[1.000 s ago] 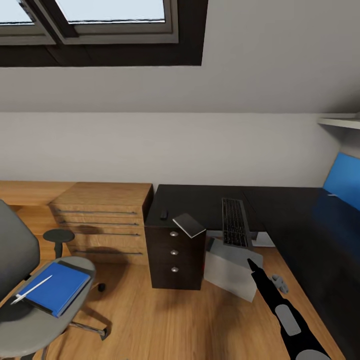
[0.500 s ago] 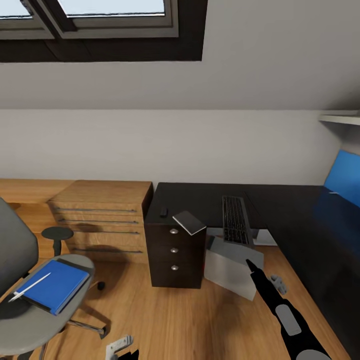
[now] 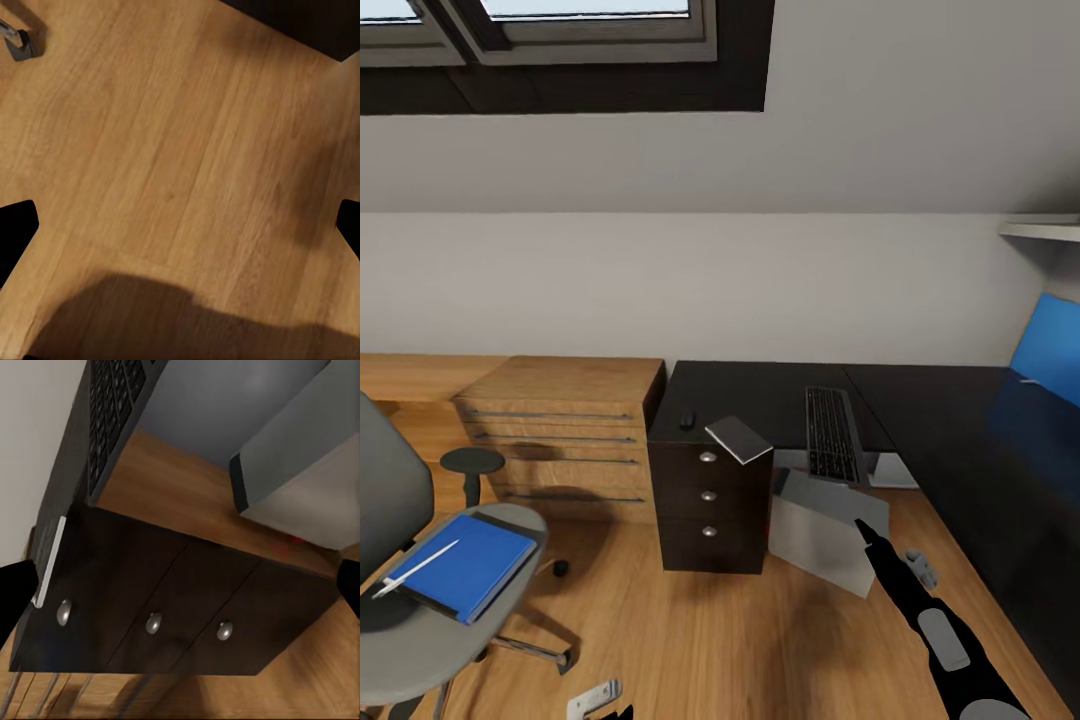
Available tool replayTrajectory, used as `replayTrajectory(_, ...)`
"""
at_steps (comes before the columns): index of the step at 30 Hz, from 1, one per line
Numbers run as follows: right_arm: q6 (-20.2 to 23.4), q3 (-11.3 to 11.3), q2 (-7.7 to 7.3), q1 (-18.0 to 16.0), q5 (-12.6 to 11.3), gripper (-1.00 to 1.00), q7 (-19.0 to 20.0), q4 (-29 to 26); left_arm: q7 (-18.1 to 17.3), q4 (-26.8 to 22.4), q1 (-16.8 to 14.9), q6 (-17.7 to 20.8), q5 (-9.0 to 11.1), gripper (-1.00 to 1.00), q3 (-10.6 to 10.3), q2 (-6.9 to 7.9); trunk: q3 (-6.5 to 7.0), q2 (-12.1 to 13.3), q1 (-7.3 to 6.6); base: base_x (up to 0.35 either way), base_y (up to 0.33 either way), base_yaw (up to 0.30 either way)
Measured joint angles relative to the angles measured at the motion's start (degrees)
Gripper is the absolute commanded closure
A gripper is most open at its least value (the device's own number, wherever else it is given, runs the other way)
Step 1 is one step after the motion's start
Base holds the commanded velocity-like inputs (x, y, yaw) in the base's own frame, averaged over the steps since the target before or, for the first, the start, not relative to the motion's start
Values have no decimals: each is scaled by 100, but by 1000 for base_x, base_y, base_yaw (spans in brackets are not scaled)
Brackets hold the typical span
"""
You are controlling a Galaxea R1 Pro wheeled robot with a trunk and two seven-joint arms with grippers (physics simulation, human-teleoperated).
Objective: In the bedroom, organize the workspace by keeping the computer under the desk, ensuring the monitor is on the desk, placing the keyboard on the desk next to the monitor, placing the mouse on the desk next to the keyboard, moving the folder from the swivel chair onto the desk next to the mouse, stacking the notebook on top of the folder with the pen on top of the notebook, and positioning the swivel chair next to the desk.
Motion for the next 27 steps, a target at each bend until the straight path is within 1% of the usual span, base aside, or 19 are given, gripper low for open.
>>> replayTrajectory(3,277,-13,-35,0,-111,-100,75,-1,0,55,0,-13,-2,-100,-3,-4,-54,-120,66,0,0,0)
replayTrajectory(4,498,-33,-74,0,-226,-100,181,-1,0,76,0,-18,-4,-100,-3,-7,-72,-161,88,0,0,0)
replayTrajectory(6,718,-55,-130,0,-360,-100,353,-2,-1,91,0,-22,-5,-100,-4,-11,-108,-241,132,0,0,0)
replayTrajectory(8,905,-72,-194,0,-488,-100,578,-3,-3,99,0,-24,-6,-100,-6,-13,-144,-321,176,0,0,0)
replayTrajectory(9,1041,-83,-251,0,-586,-100,832,-2,-4,105,0,-25,-6,-100,-8,-14,-162,-361,198,0,0,0)
replayTrajectory(10,1096,-87,-278,0,-625,-100,965,-1,-7,107,0,-26,-6,-100,-8,-15,-162,-363,198,0,0,0)
replayTrajectory(13,1201,-96,-336,0,-693,-100,1292,2,-14,111,0,-29,-10,-100,-10,-16,-162,-363,198,0,0,0)
replayTrajectory(16,1268,-100,-367,0,-728,-100,1477,3,-26,113,0,-30,-12,-100,-11,-16,-162,-363,198,0,0,0)
replayTrajectory(20,1317,-103,-394,0,-752,-100,1611,9,-40,123,0,-34,-14,-100,-12,-15,-162,-363,198,0,0,0)
replayTrajectory(27,1335,-106,-410,0,-762,-100,1671,12,-49,197,0,-35,-14,-100,-13,-10,-162,-363,197,55,0,0)
